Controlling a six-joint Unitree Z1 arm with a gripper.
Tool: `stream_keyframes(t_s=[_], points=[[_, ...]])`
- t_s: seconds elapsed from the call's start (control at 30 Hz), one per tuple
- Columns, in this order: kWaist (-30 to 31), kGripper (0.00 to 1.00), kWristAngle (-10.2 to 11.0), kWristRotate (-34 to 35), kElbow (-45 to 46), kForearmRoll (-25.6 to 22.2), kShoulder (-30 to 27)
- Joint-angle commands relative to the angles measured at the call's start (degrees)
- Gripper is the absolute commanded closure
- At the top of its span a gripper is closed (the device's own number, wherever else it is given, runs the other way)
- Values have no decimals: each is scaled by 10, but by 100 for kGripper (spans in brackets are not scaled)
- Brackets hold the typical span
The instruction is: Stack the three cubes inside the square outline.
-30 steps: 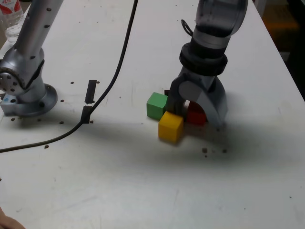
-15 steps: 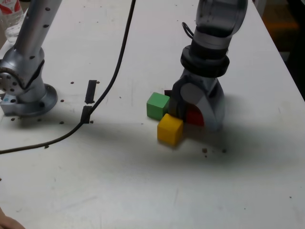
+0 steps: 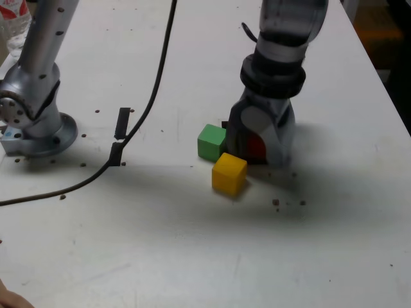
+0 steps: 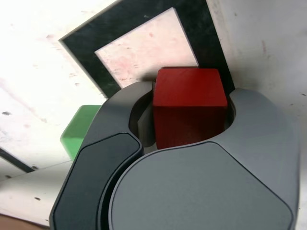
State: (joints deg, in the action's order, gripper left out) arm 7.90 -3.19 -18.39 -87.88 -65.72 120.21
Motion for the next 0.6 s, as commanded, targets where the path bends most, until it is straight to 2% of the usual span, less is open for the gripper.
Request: stream_keyframes(t_s=[0.0, 0.23, 0.4, 0.57], points=[[-1, 92, 9, 10, 0, -13, -25], [-2, 92, 40, 57, -9, -60, -78], [-4, 92, 40, 97, -13, -68, -87], [-4, 92, 38, 172, -13, -67, -79]])
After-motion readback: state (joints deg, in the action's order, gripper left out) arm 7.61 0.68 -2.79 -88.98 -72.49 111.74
